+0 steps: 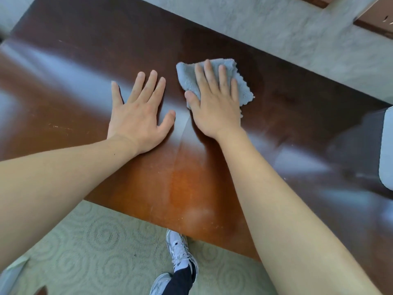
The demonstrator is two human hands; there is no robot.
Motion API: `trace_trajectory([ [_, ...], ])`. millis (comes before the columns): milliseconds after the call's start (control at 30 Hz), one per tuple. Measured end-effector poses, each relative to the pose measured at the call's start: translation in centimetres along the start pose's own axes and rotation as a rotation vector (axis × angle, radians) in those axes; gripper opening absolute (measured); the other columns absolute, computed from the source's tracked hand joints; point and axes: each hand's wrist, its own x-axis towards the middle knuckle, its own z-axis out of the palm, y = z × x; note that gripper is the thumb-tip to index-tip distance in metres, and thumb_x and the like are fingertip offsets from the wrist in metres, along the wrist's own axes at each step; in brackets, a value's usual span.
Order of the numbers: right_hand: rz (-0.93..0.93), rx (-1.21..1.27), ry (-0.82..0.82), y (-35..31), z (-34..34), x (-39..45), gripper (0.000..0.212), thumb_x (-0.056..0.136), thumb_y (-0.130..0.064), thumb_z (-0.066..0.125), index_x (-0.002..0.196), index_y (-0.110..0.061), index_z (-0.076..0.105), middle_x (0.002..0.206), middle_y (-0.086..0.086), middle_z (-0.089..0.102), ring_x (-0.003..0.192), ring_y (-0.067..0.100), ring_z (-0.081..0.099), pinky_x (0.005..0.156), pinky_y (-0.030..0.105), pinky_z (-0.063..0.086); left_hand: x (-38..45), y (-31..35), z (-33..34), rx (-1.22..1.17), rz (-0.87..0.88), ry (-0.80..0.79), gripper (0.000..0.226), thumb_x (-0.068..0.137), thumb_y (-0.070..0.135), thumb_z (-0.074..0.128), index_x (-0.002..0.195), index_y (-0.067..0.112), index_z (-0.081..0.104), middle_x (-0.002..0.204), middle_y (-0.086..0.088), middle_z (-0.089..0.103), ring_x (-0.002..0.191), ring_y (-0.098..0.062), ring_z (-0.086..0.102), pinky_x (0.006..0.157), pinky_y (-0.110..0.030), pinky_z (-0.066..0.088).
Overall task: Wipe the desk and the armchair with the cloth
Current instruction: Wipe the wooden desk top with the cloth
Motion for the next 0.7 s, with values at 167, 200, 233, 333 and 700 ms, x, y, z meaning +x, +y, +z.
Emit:
trace_trajectory([
  [167, 0.084, 0.027, 0.052, -2.5, 2.3, -9.6, 0.067, 0.103, -0.054, 0.023, 0.160, -0.024, 0.005, 0.168, -0.002, 0.000, 0.154, 0.025, -0.008, 0.123, 0.049, -0.004, -0.5, 0.0, -0.3, -0.025, -0.011, 0.005, 0.075, 0.096, 0.054, 0.011, 0.162, 0.020, 0.013, 0.171, -0.001, 0.009, 0.157, -0.020, 0.002, 0.123, -0.064, 0.001],
  [200, 0.084, 0.029, 0.048, -3.2, 2.7, -11.4, 0.067, 0.102, -0.054, 0.023, 0.160, -0.024, 0.005, 0.168, -0.003, 0.000, 0.154, 0.024, -0.009, 0.123, 0.048, -0.005, -0.6, 0.0, -0.4, -0.034, -0.016, 0.006, 0.074, 0.096, 0.053, 0.012, 0.162, 0.019, 0.015, 0.171, -0.001, 0.010, 0.157, -0.020, 0.003, 0.123, -0.063, 0.001],
  [233, 0.080, 0.031, 0.040, -3.9, 2.9, -13.0, 0.067, 0.102, -0.054, 0.024, 0.160, -0.024, 0.005, 0.168, -0.003, -0.001, 0.154, 0.024, -0.010, 0.123, 0.049, -0.005, -0.7, 0.0, -0.6, -0.049, -0.017, 0.005, 0.072, 0.097, 0.051, 0.014, 0.161, 0.019, 0.018, 0.170, -0.001, 0.012, 0.157, -0.020, 0.004, 0.123, -0.062, 0.000],
  [333, 0.083, 0.055, -0.018, -5.2, 3.4, -17.6, 0.067, 0.103, -0.054, 0.022, 0.159, -0.026, 0.000, 0.167, -0.005, -0.008, 0.152, 0.021, -0.019, 0.123, 0.048, -0.009, -1.8, 0.0, -1.2, -0.146, -0.001, -0.001, 0.061, 0.104, 0.040, 0.027, 0.160, 0.015, 0.025, 0.169, -0.004, 0.017, 0.157, -0.021, 0.007, 0.125, -0.056, 0.000],
  [700, 0.177, 0.004, -0.062, -8.6, 5.1, -20.5, 0.071, 0.100, -0.058, 0.009, 0.158, -0.022, -0.009, 0.166, -0.002, -0.016, 0.150, 0.026, -0.024, 0.120, 0.052, -0.014, -11.9, -5.1, 1.0, -0.051, -0.090, 0.022, 0.069, 0.098, 0.055, 0.022, 0.161, 0.026, 0.022, 0.169, -0.009, 0.016, 0.156, -0.033, 0.009, 0.125, -0.052, 0.007],
])
